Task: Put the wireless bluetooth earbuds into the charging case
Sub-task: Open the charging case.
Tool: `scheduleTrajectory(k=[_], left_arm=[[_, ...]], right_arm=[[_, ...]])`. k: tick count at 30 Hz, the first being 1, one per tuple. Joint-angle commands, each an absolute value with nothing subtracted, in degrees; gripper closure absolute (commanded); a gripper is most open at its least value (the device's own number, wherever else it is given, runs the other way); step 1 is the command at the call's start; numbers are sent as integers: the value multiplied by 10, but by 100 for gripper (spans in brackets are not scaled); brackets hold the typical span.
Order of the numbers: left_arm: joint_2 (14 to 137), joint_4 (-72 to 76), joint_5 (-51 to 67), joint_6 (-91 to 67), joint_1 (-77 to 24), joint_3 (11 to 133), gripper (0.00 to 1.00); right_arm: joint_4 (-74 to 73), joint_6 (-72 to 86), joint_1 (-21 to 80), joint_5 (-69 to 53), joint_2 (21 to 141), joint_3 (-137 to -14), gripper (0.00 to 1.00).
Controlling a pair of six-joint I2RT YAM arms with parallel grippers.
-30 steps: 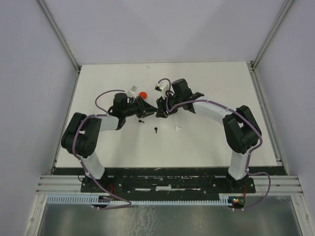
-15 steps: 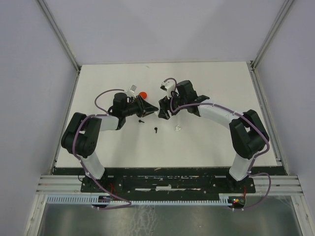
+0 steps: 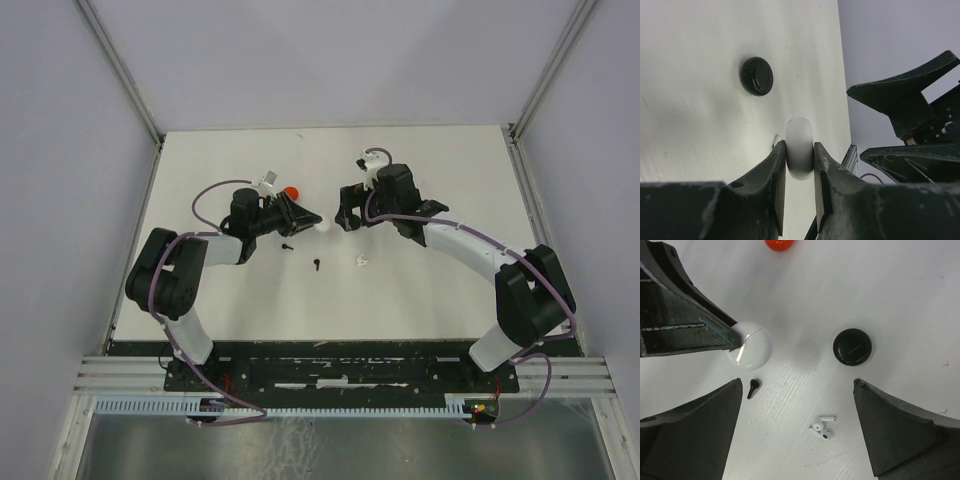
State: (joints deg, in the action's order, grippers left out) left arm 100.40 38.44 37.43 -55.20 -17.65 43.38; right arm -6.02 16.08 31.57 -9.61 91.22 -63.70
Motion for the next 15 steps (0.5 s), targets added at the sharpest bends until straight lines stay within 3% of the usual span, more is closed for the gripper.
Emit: scheduleTrajectory(k=[1,15], left_arm=[[990,423,353,-541,-187,443,96],[985,426,354,-547,-210,449,97]], right_arm=[[-46,197,325,-47,925,-654,0],[-20,204,333,-32,1006,-680,0]])
